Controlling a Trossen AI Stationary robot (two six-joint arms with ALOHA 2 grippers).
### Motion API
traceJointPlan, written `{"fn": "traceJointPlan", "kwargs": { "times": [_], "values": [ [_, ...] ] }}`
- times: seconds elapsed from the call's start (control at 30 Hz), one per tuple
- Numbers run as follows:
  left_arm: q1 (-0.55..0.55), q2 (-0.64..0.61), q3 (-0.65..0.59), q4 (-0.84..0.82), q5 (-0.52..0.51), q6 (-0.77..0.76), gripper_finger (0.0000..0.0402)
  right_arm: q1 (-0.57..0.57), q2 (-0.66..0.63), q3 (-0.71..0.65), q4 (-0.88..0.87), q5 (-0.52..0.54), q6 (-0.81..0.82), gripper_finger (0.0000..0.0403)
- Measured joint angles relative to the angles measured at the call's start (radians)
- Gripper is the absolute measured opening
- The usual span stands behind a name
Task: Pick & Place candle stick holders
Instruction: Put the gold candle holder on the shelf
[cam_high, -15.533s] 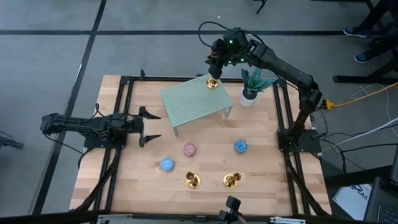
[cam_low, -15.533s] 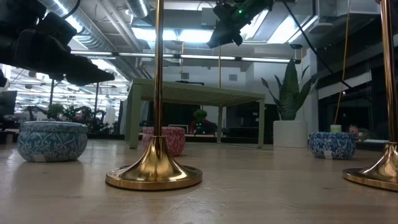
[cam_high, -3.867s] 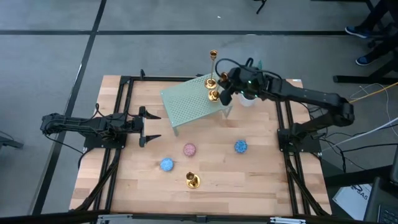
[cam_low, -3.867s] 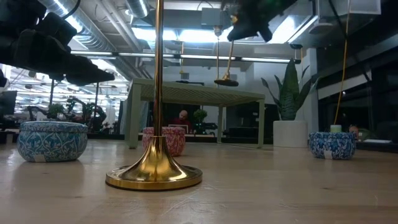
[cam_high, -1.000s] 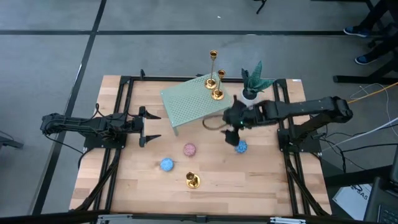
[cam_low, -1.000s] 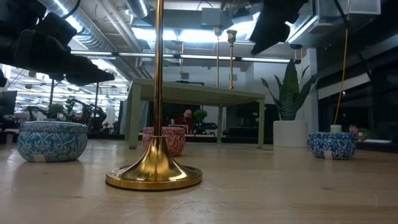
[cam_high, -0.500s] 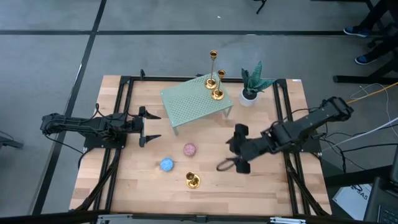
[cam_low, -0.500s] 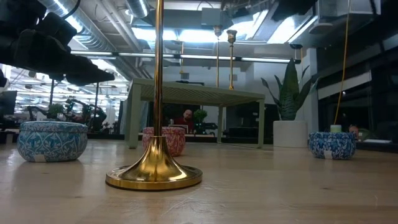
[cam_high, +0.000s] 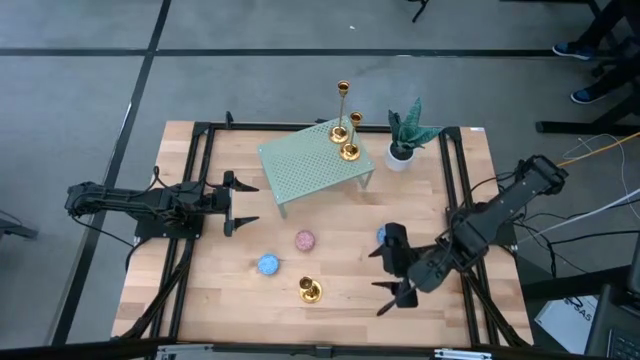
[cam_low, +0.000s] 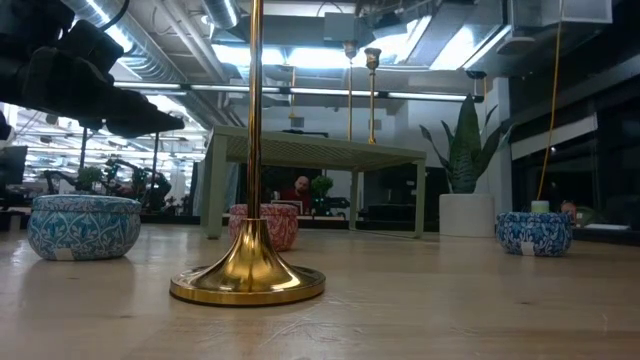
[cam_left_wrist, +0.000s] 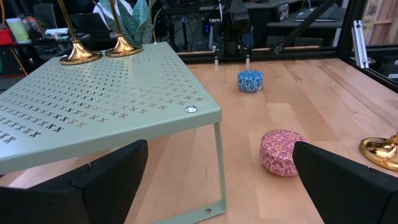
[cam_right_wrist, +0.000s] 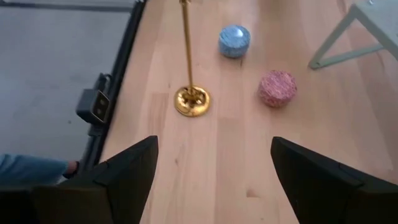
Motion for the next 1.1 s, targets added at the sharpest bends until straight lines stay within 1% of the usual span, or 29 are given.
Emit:
{"fn": "traceJointPlan", "kwargs": {
  "times": [0.2, 0.4, 0.6, 0.77, 0.83, 0.93, 1.1],
  "values": [
    [0.000, 0.000, 0.000, 0.000, 0.000, 0.000, 0.0400, 0.017, 0.050, 0.000, 0.107, 0.001, -0.042, 0.0317],
    [0.000, 0.000, 0.000, 0.000, 0.000, 0.000, 0.0400, 0.016, 0.148, 0.000, 0.238, -0.002, -0.110, 0.0317],
    [0.000, 0.000, 0.000, 0.000, 0.000, 0.000, 0.0400, 0.015, 0.256, 0.000, 0.413, -0.002, -0.216, 0.0316],
    [0.000, 0.000, 0.000, 0.000, 0.000, 0.000, 0.0400, 0.000, 0.342, 0.000, 0.587, -0.003, -0.366, 0.0316],
    [0.000, 0.000, 0.000, 0.000, 0.000, 0.000, 0.0400, -0.016, 0.368, 0.000, 0.650, -0.003, -0.399, 0.0316],
    [0.000, 0.000, 0.000, 0.000, 0.000, 0.000, 0.0400, -0.050, 0.402, 0.000, 0.714, -0.003, -0.404, 0.0316],
    [0.000, 0.000, 0.000, 0.000, 0.000, 0.000, 0.0400, -0.123, 0.429, 0.000, 0.757, -0.014, -0.352, 0.0316]
  ]
}}
